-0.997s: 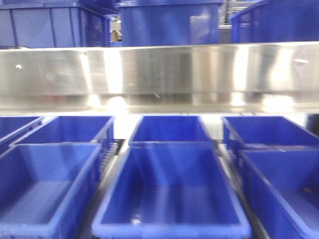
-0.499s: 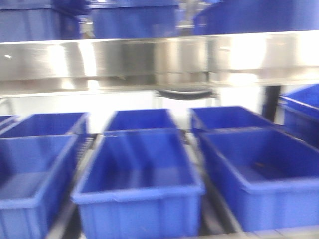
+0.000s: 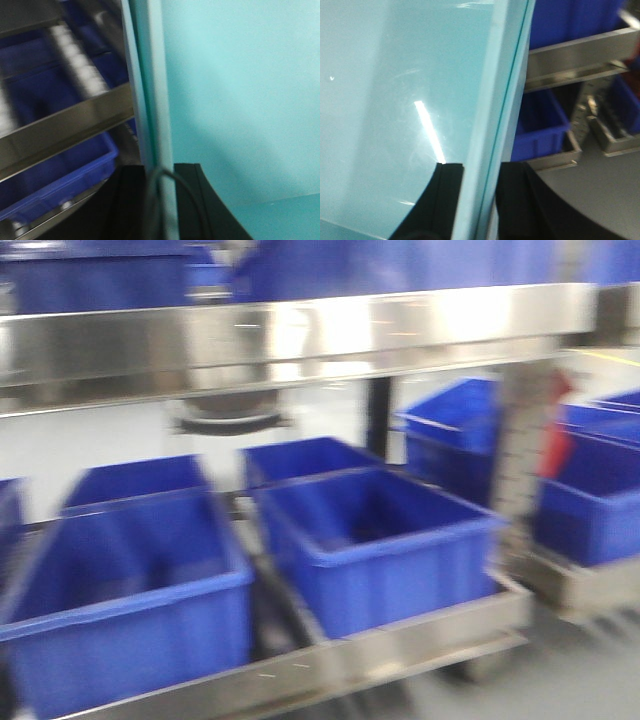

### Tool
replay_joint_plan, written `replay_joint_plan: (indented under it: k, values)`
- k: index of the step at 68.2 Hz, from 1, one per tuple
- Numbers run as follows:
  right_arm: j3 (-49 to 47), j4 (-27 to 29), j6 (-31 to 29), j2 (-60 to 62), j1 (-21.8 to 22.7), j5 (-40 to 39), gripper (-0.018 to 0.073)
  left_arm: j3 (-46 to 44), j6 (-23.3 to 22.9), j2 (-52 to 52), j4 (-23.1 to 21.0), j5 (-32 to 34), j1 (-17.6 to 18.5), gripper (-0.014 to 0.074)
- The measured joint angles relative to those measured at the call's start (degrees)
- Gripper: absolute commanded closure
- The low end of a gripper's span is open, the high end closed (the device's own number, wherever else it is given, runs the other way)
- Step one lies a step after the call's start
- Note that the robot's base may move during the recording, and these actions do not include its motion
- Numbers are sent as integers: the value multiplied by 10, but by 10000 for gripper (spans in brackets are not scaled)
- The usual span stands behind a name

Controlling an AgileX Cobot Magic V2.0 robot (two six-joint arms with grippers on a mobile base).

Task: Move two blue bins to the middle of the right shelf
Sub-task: 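Drive the base across the room holding the cyan bin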

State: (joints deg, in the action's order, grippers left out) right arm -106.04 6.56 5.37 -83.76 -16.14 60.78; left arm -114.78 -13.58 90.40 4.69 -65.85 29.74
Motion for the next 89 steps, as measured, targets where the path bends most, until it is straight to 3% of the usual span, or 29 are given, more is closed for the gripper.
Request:
replay_joint_plan:
  k: [89]
  values:
    - [0, -1, 0, 0, 0, 2, 711, 0, 0, 0, -1, 2, 0, 707]
